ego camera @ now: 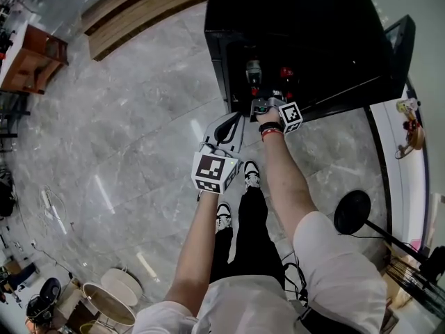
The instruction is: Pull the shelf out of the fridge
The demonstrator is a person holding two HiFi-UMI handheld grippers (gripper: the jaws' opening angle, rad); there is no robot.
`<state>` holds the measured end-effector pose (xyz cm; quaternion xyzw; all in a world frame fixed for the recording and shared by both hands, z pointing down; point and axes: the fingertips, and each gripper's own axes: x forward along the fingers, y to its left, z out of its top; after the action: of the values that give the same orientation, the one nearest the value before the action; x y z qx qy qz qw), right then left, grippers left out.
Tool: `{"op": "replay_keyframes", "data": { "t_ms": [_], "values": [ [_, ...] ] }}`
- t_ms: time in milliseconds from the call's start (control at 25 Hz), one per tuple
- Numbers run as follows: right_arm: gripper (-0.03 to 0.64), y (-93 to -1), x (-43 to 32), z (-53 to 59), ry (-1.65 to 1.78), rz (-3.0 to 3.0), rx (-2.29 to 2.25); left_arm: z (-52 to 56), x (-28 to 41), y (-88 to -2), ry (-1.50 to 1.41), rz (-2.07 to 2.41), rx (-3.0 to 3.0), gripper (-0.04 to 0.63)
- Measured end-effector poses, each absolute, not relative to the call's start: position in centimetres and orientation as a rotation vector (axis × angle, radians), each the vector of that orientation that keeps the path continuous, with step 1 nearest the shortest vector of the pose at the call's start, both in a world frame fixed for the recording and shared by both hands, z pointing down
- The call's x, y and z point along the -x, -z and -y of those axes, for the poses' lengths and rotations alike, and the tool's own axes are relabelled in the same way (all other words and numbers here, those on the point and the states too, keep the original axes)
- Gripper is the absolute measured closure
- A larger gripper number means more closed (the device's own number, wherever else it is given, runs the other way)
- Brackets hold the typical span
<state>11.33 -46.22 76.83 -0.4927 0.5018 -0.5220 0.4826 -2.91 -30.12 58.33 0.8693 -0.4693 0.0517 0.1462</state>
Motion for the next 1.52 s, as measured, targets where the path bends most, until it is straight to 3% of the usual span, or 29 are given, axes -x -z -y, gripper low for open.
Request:
{"op": "replay_keyframes", "data": {
  "t_ms": [1520],
  "values": [
    [0.591,-76.4,-11.3,36.3,1.269,-1.225,1.2,24.8,3.0,-56.3,-0.105,1.286,-2.501,0.577]
  ]
}}
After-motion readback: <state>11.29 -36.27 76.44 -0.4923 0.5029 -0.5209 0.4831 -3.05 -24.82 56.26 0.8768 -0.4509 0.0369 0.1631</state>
